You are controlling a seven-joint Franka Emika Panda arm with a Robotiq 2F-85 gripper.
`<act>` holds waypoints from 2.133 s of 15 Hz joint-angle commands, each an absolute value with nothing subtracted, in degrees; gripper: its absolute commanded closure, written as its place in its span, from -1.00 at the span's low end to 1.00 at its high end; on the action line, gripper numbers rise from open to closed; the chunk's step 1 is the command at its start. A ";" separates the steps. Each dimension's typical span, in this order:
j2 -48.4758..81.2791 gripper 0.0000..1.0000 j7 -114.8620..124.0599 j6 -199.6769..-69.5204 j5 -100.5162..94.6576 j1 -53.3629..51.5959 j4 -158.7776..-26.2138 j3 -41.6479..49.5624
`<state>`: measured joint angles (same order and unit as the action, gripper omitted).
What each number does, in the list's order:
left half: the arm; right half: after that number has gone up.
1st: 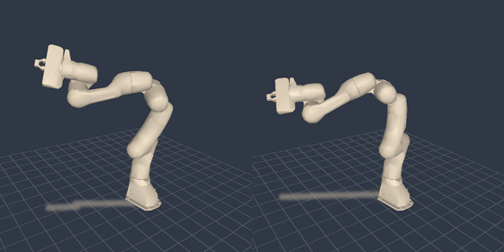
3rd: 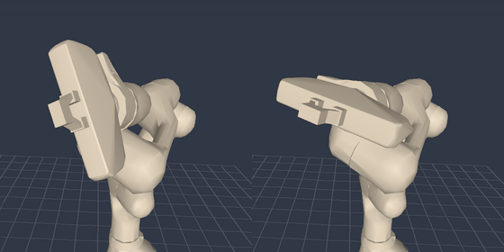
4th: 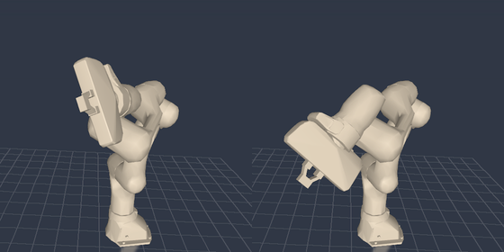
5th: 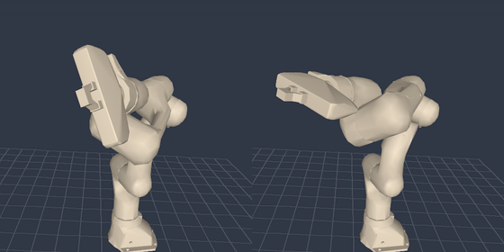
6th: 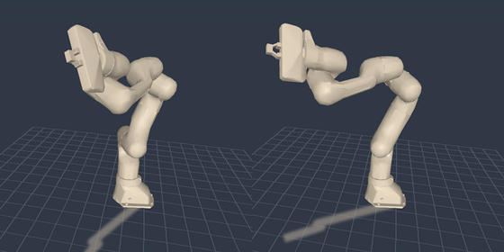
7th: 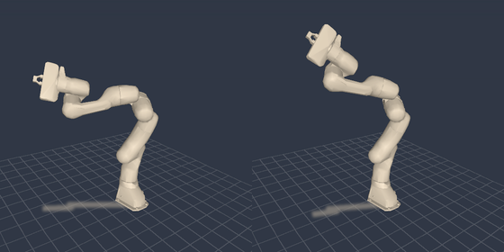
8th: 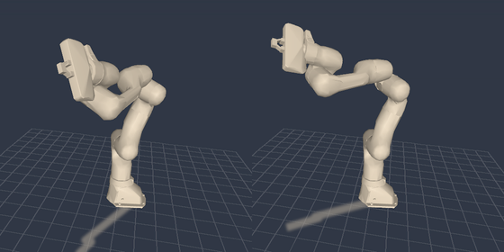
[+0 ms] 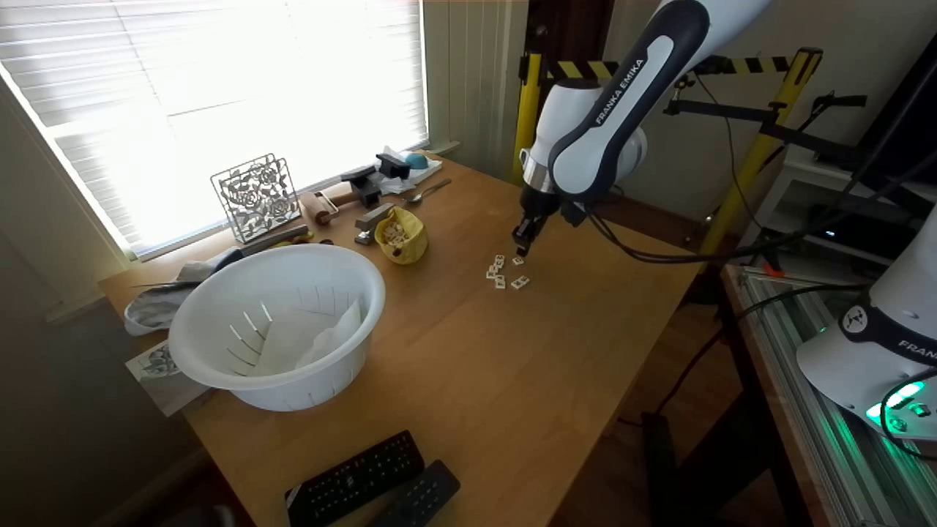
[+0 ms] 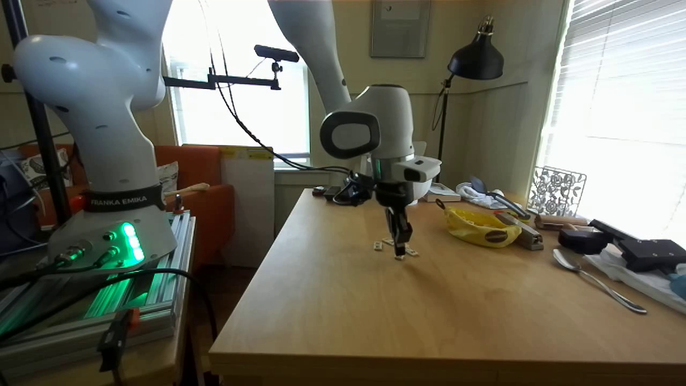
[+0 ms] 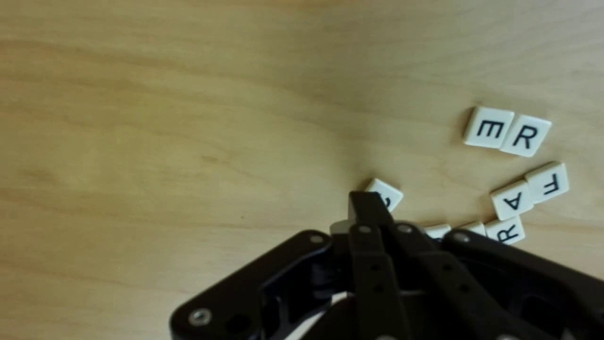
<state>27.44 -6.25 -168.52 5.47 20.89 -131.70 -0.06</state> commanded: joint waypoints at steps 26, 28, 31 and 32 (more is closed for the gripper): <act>27.87 1.00 -46.57 -164.52 -1.27 31.06 -132.90 -10.10; 27.58 1.00 -50.83 -163.87 -1.51 30.39 -133.02 -9.15; 27.49 1.00 -55.95 -164.03 -2.47 28.95 -133.11 -7.34; 27.53 1.00 -57.30 -164.38 -3.01 28.37 -133.13 -6.62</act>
